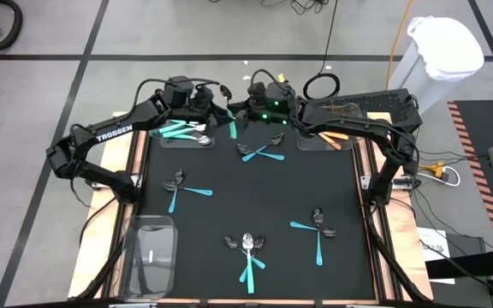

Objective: Sort silverware by color (type)
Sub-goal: Put the light blue spoon into the top left transparent bin

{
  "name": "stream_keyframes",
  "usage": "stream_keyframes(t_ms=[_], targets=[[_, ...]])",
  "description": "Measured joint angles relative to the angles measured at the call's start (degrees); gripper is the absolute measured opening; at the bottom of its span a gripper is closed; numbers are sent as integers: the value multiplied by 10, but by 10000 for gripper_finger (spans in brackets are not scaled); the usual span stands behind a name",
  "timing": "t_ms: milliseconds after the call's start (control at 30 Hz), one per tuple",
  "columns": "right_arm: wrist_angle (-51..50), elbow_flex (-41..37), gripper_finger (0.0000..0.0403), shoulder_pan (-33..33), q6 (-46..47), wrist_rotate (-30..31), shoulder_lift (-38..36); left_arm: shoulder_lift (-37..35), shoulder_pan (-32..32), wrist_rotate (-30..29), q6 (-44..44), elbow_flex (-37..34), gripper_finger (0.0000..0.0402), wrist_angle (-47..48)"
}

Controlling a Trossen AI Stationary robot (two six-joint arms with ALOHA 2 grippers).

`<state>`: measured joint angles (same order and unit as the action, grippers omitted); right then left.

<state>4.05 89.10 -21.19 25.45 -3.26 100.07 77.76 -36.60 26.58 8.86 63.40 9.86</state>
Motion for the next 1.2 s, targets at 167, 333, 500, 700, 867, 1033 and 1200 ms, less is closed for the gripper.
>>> stream_keyframes(t_ms=[167,333,500,700,867,1033,1200], targets=[[22,0,0,4,-7,-25,-1,-1,5,9,-2,0,167,-5],[18,0,3,4,-7,-25,-1,0,5,10,-3,0,82,-3],[5,0,20,3,24,-16,-1,0,1,9,-21,1,43,19],[-61,1,50,4,46,15,-2,-8,-29,-155,-141,32,47,230],[-116,1,69,7,52,17,-2,-9,-46,-410,-246,51,51,387],[-125,1,75,7,44,17,-2,-8,-65,-455,-340,29,53,404],[-131,1,75,7,41,17,-2,4,-83,-453,-363,24,65,405]])
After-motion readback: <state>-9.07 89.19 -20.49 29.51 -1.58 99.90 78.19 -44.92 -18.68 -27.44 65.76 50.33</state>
